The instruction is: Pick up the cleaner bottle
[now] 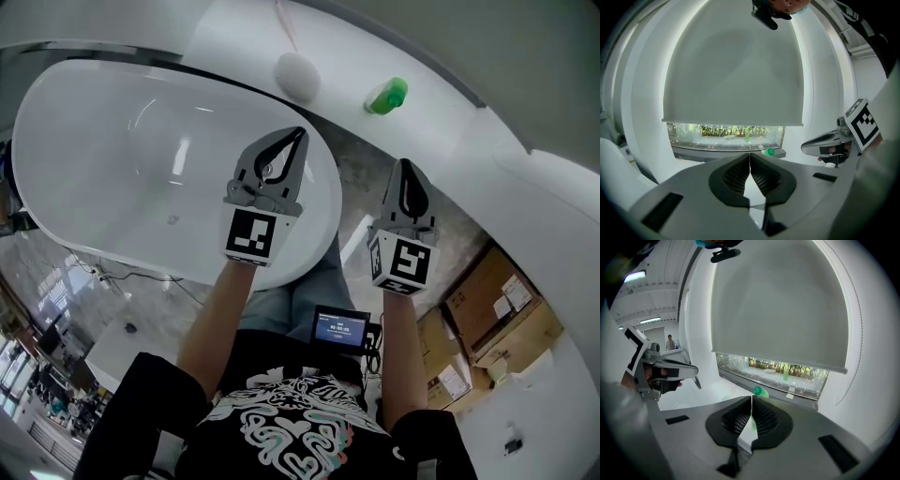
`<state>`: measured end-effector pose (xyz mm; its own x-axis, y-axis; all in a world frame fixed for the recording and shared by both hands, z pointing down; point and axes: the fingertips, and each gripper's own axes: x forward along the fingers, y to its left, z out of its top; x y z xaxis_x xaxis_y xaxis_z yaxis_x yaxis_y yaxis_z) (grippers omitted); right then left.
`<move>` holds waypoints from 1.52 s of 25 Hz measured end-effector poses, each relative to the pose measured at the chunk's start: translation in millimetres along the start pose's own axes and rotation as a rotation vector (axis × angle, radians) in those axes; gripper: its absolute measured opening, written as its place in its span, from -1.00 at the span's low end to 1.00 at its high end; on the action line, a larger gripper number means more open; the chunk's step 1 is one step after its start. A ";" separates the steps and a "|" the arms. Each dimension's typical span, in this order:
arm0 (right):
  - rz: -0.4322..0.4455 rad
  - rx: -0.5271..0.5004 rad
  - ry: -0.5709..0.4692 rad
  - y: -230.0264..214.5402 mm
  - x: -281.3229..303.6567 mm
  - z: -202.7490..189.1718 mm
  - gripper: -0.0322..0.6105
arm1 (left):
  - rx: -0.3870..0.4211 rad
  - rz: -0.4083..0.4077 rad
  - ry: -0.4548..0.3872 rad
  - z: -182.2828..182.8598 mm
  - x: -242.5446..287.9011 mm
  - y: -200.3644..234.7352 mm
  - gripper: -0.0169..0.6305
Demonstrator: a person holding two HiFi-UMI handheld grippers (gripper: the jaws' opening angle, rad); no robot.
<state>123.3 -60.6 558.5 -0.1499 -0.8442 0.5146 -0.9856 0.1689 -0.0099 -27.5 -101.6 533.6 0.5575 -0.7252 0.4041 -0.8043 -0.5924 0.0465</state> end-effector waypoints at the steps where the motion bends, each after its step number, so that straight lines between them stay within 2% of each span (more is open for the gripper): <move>1: 0.001 0.002 0.003 0.5 4.7 -1.1 -0.82 | -0.001 0.001 -0.003 -1.7 3.8 2.3 -0.90; 4: 0.008 0.009 0.012 1.7 18.0 -5.3 -0.82 | -0.003 -0.003 0.026 -12.6 13.1 6.4 -0.90; 8: 0.015 0.015 0.020 -0.6 30.5 -11.3 -0.82 | -0.020 0.006 0.001 -17.6 25.1 7.2 -0.90; 16: 0.009 0.021 0.034 -6.8 57.9 -28.2 -0.81 | -0.002 -0.014 0.035 -34.8 50.8 8.2 -0.90; 19: 0.011 0.044 0.029 -10.8 66.4 -32.1 -0.81 | 0.003 -0.015 0.022 -39.0 61.2 7.8 -0.90; 30: -0.006 0.090 0.046 -16.0 102.6 -53.9 -0.81 | -0.019 -0.056 0.100 -75.1 94.7 13.6 -0.89; 38: -0.022 0.095 0.051 -10.5 128.3 -64.3 -0.81 | -0.042 -0.081 0.112 -93.0 111.9 14.1 -0.89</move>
<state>119.5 -138.0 679.8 -0.1262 -0.8196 0.5589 -0.9920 0.0995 -0.0781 4.4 -158.4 664.4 0.5967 -0.6302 0.4968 -0.7665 -0.6309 0.1202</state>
